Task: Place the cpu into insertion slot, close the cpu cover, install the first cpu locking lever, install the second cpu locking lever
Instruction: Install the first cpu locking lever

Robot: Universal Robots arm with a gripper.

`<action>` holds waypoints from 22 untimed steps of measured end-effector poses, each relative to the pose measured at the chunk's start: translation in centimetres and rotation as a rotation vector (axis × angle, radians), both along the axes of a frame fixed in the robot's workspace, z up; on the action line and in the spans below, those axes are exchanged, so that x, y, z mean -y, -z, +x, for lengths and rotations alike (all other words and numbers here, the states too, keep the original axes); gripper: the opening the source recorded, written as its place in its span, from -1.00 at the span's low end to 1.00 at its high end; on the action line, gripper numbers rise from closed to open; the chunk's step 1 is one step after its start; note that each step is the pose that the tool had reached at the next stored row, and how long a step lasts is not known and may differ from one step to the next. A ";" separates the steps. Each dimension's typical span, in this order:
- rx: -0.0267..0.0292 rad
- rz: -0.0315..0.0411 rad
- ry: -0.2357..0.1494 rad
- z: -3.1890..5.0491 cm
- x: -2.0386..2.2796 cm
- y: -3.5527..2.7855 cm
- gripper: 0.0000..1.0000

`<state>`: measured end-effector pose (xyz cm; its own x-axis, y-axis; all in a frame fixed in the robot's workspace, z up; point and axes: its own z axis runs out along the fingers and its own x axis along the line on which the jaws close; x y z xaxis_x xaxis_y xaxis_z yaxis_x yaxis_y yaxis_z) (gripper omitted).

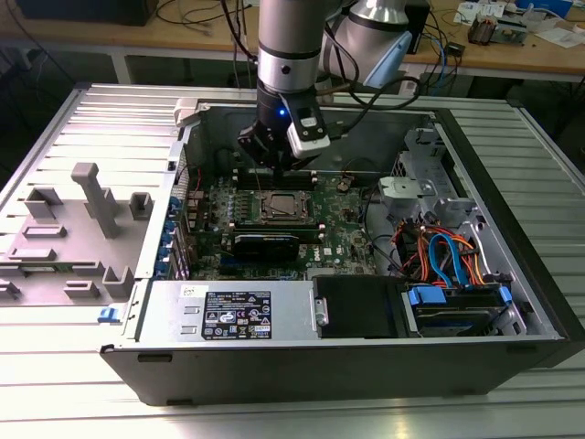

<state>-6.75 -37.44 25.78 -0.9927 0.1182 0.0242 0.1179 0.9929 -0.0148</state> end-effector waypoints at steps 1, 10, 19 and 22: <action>0.0020 0.0002 -0.010 -0.01 0.00 -0.06 -0.79; 0.0301 0.0010 -0.021 -0.37 0.01 -0.24 -0.79; 0.0342 0.0014 -0.054 -2.14 0.01 -0.22 -0.79; 0.0353 0.0025 -0.113 -2.35 0.02 -0.13 -0.79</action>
<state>-9.10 -37.46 25.90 -0.9999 0.0055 -0.0108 0.0056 0.9999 -0.0101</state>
